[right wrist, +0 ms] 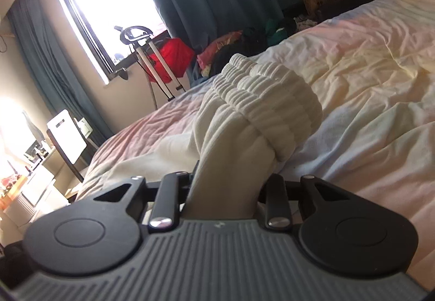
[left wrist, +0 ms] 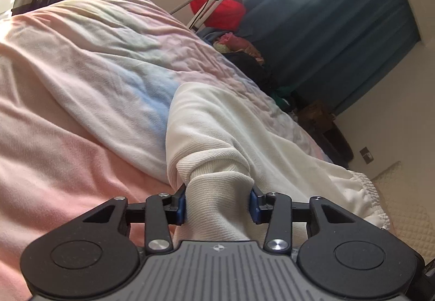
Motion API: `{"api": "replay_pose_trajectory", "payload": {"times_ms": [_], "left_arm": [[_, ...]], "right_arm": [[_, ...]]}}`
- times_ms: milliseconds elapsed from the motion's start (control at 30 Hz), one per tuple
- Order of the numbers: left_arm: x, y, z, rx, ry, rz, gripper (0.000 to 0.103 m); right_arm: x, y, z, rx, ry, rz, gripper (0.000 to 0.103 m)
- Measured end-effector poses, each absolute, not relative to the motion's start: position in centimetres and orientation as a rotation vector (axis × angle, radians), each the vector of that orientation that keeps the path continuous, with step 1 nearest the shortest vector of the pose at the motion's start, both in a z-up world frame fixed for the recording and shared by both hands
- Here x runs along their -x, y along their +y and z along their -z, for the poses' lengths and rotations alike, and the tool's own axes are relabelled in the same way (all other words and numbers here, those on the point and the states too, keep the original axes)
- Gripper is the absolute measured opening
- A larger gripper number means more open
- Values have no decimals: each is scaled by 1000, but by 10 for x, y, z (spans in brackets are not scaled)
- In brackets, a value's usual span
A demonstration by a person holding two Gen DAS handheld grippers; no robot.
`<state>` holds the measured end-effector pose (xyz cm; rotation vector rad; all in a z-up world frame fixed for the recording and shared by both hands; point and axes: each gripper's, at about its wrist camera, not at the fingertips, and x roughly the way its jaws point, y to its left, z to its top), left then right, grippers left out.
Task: Fold clothes
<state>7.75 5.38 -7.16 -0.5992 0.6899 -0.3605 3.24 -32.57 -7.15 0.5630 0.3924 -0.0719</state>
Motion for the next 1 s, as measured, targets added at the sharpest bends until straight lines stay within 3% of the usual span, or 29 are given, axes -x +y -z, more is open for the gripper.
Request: {"api": "replay_pose_trajectory", "payload": {"times_ms": [333, 667, 867, 1000], "left_arm": [[-100, -68, -8, 491, 675, 524, 34], [-279, -277, -24, 484, 727, 612, 35], [-377, -348, 31, 455, 802, 636, 36], [-395, -367, 86, 366, 807, 655, 39]], "right_arm": [[-19, -434, 9, -726, 300, 149, 27], [-159, -618, -33, -734, 317, 331, 26], [-230, -678, 16, -740, 347, 430, 26], [-211, -659, 89, -778, 309, 461, 26]]}}
